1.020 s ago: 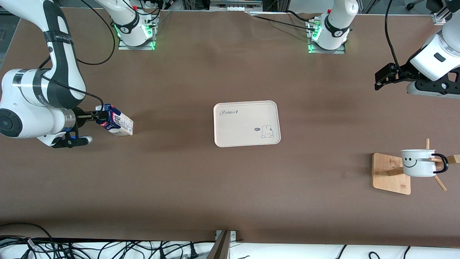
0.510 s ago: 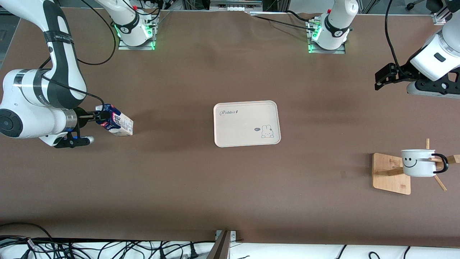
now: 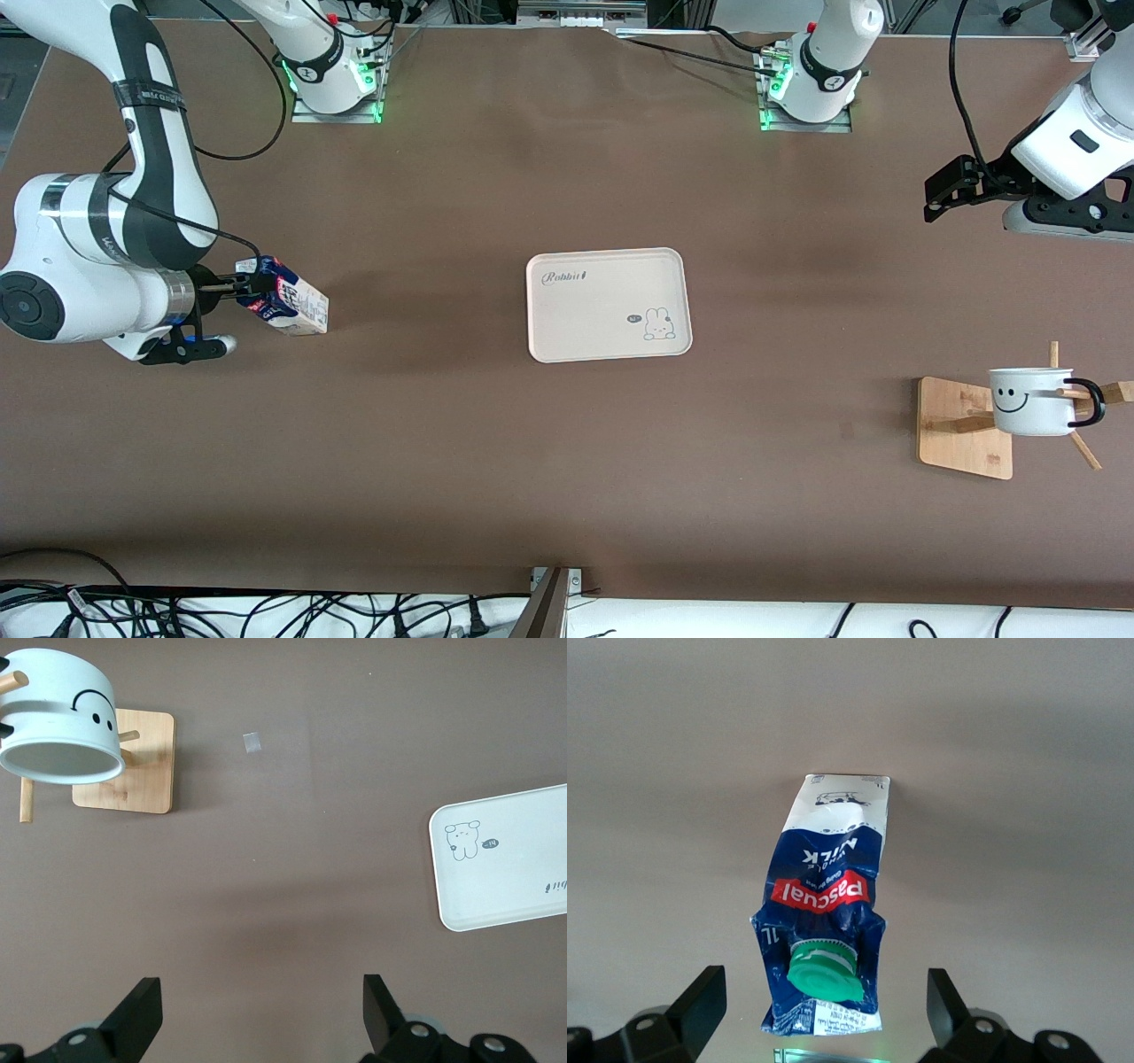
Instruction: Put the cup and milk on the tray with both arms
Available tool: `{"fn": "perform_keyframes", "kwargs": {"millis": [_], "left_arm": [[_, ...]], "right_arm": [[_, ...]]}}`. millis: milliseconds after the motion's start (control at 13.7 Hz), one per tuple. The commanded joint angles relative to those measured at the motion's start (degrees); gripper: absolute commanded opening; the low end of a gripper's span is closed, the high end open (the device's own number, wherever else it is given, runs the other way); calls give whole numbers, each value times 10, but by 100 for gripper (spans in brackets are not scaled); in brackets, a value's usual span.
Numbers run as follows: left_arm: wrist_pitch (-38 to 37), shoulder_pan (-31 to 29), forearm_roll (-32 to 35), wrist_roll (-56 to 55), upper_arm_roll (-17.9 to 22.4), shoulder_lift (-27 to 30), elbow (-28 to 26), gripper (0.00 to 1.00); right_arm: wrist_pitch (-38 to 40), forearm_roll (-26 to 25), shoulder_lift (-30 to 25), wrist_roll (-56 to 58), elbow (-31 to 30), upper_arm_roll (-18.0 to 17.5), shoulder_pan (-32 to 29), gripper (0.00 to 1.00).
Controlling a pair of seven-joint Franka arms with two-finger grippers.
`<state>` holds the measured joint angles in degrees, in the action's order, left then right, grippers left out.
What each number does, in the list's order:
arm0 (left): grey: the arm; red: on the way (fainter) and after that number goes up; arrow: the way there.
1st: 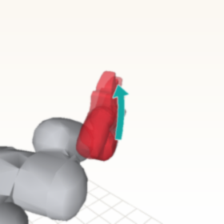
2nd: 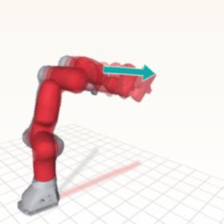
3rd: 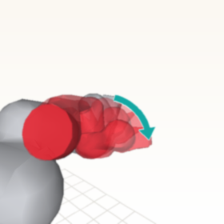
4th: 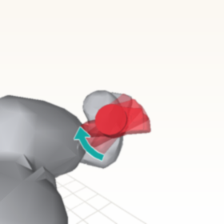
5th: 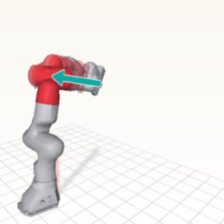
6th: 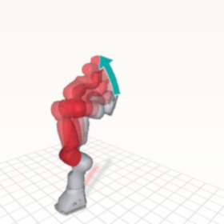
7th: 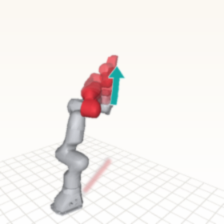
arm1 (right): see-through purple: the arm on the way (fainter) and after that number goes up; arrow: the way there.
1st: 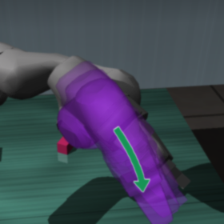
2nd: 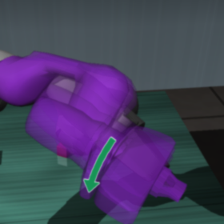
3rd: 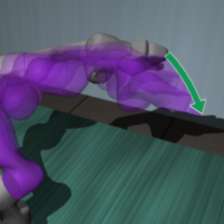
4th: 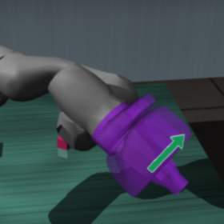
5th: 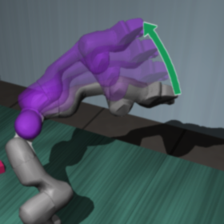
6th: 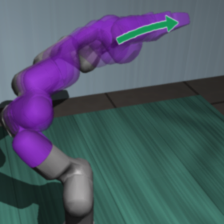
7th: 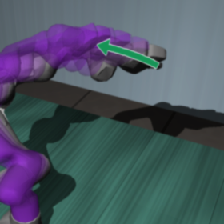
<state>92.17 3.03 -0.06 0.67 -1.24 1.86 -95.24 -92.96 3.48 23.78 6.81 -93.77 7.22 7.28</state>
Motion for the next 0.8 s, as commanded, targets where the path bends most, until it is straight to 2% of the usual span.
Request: {"fn": "perform_keyframes", "kwargs": {"millis": [0, 729], "left_arm": [[-1, -3, 8, 10, -1, 10, -7, 100], [-1, -3, 8, 10, -1, 10, -7, 100]], "right_arm": [[-6, 6, 3, -5, -7, -1, 1, 100], [-6, 6, 10, -5, -8, -1, 1, 100]]}}
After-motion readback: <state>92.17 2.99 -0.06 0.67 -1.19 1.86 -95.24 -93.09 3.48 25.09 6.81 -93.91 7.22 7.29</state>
